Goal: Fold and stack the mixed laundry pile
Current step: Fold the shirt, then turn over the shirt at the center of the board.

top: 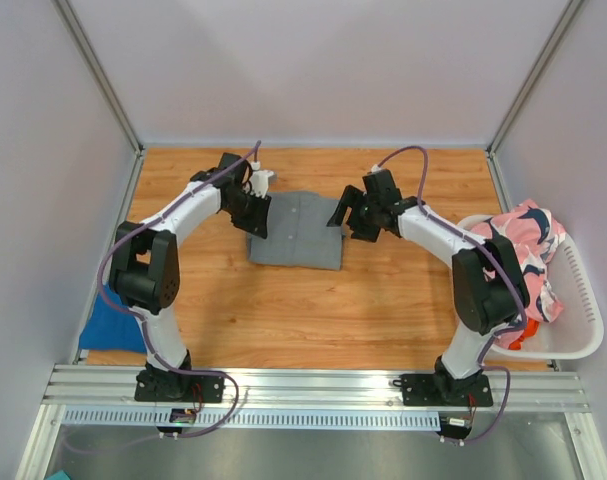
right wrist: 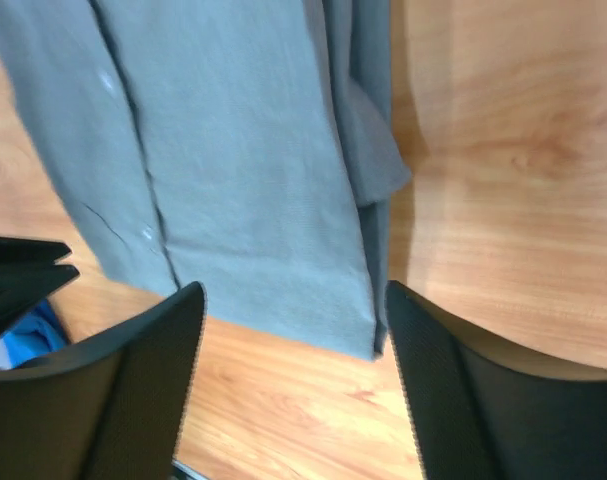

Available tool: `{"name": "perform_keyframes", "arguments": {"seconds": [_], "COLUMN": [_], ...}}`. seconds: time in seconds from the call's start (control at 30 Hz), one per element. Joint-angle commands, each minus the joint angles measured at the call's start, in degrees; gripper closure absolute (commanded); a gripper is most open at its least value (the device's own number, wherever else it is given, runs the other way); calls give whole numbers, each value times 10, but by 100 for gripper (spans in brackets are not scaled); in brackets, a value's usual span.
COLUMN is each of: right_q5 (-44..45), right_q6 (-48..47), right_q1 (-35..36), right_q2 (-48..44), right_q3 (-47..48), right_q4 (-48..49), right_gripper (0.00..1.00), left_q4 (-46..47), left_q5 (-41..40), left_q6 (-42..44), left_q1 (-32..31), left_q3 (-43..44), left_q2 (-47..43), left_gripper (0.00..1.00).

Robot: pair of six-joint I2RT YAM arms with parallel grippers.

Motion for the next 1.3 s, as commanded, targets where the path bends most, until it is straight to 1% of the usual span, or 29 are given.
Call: {"name": "perform_keyframes", "arguments": {"seconds": [0.0,0.03,0.07,0.1,0.17,0.23,0.27,0.33,0.43,0.57,0.67,0.9,0.93,1.0,1.07,1.1,1.17,1.2,1.27], "right_q5": [24,17,10,-6,-18,-38,-74,-115,-128,-173,-188,-219,-229,-236,-236,-232,-223,-223,-223], "right_q6": [-40,-48,-53,-66,-74,-75,-73,-59,-43,3,32,63,67,86,99,107,110,112,118], "right_q1": [-25,-32,-38,-48,-55,-57,-61,-61,-61,-61,-61,-47,-42,-41,-41,-42,-41,-41,-41], "right_q2": [4,20,35,71,100,133,145,173,205,237,249,261,264,266,262,256,252,250,248], "right_q3": [48,59,71,98,121,130,131,132,130,124,118,114,114,109,99,96,97,99,104], "right_q4": [-35,-49,-59,-78,-93,-84,-76,-49,-25,20,44,91,98,127,153,158,164,166,170], "right_gripper": [19,15,13,13,13,13,14,15,16,21,22,28,32,35,44,52,60,70,82], "left_q4": [-4,0,6,15,25,32,34,40,43,34,37,38,38,38,38,38,38,38,37], "left_q5": [8,-4,-8,-21,-41,-53,-52,-40,-37,-41,-58,-51,-50,-51,-51,-51,-50,-49,-49], "left_q6": [2,0,-2,-7,-12,-16,-17,-21,-24,-24,-23,-23,-23,-23,-23,-23,-23,-23,-23], "left_q1": [22,26,31,37,40,45,46,46,46,46,46,46,46,46,46,46,46,46,46], "left_q3": [43,45,48,53,58,69,72,80,92,117,125,130,131,131,128,127,126,125,126], "left_q2": [-30,-26,-21,-12,2,24,31,48,79,131,152,169,169,169,168,167,167,167,166], "left_gripper": [65,61,52,49,45,44,43,41,41,41,43,45,45,45,46,46,46,46,46]}}
